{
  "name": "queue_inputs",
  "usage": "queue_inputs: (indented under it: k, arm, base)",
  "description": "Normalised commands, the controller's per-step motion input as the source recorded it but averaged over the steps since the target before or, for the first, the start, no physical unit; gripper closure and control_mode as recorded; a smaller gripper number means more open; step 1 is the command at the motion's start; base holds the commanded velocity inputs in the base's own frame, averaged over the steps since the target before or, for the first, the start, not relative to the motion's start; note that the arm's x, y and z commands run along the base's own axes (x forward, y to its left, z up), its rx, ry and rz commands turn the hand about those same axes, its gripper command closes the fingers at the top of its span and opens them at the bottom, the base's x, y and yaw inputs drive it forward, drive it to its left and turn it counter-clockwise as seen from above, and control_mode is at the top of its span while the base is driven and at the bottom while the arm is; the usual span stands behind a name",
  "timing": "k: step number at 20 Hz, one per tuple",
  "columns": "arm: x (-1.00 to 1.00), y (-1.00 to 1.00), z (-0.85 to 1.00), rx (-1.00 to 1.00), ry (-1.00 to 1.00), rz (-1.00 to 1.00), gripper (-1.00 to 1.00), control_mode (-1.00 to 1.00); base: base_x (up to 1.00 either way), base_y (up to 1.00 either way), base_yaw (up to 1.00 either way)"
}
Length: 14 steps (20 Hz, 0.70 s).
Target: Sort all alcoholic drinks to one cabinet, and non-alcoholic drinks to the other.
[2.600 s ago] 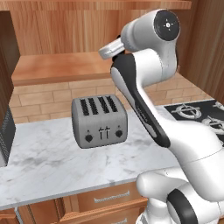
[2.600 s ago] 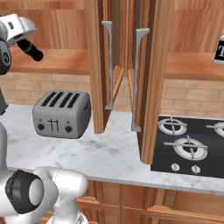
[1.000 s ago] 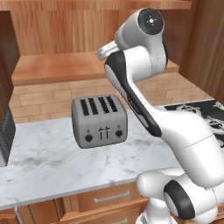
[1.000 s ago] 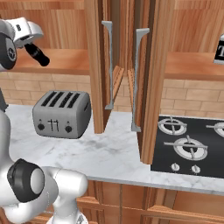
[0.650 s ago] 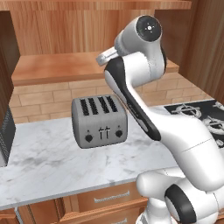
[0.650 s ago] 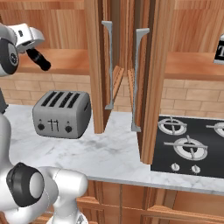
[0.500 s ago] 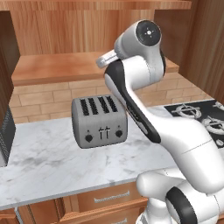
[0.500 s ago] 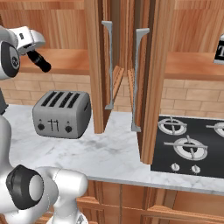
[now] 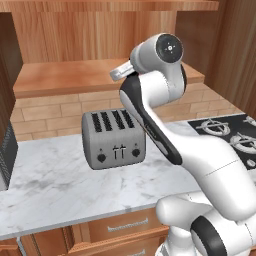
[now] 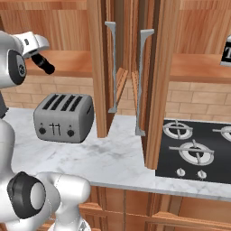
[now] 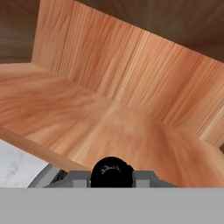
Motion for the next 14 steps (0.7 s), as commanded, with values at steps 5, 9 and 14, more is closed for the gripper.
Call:
queue_inputs:
  k: [5,9,14]
  arm:
    - [0.17,0.0,0.0,0.0,0.0,0.01,1.0,-1.0]
    - [0.23,0.0,0.0,0.0,0.0,0.0,1.0,-1.0]
    - [0.3,0.0,0.0,0.0,0.0,0.0,1.0,-1.0]
  base:
    - [0.0,0.0,0.0]
    - [0.0,0.0,0.0]
    - [0.0,0.0,0.0]
